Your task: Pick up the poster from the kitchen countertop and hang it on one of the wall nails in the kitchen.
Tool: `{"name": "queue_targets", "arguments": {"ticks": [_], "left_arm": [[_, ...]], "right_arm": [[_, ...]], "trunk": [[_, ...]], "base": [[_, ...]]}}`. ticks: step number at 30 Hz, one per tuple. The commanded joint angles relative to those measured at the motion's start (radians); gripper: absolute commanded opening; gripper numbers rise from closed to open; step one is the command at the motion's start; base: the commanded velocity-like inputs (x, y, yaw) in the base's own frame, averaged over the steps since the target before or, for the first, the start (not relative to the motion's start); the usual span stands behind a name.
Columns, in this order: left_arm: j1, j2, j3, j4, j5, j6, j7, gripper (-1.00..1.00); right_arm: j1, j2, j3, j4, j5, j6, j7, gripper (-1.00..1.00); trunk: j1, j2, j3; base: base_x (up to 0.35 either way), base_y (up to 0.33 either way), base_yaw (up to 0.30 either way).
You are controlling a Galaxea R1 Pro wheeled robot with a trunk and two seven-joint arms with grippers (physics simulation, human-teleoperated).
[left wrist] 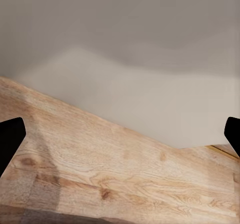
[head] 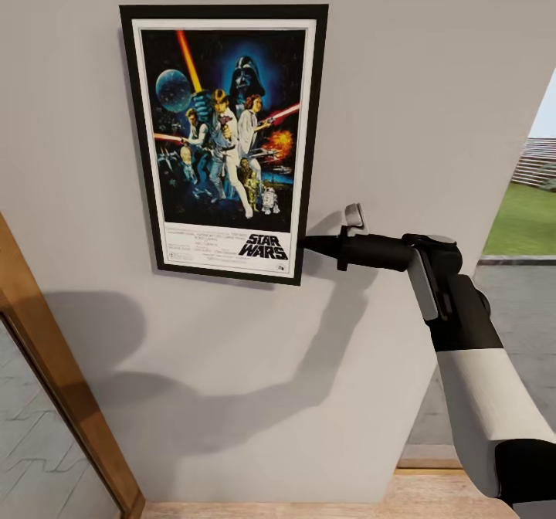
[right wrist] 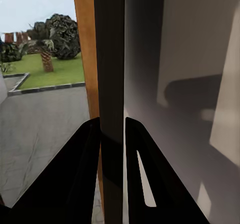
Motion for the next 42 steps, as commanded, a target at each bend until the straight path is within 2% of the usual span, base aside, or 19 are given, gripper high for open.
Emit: {"name": "queue_targets", "arguments": {"ticks": [1, 42], "left_arm": [[-0.001, 0.000, -0.008, 0.001, 0.006, -0.007, -0.002, 1.00], [-0.001, 0.000, -0.008, 0.001, 0.006, -0.007, -0.002, 1.00]], "right_arm": [[-0.001, -0.001, 0.002, 0.000, -0.008, 0.010, 0.001, -1.00], [-0.001, -0.001, 0.002, 0.000, -0.008, 0.013, 0.001, -1.00]], "trunk": [[0.001, -0.002, -0.002], [0.001, -0.002, -0.002]], "base": [[0.000, 0.000, 0.000], [0.000, 0.000, 0.000]]}}
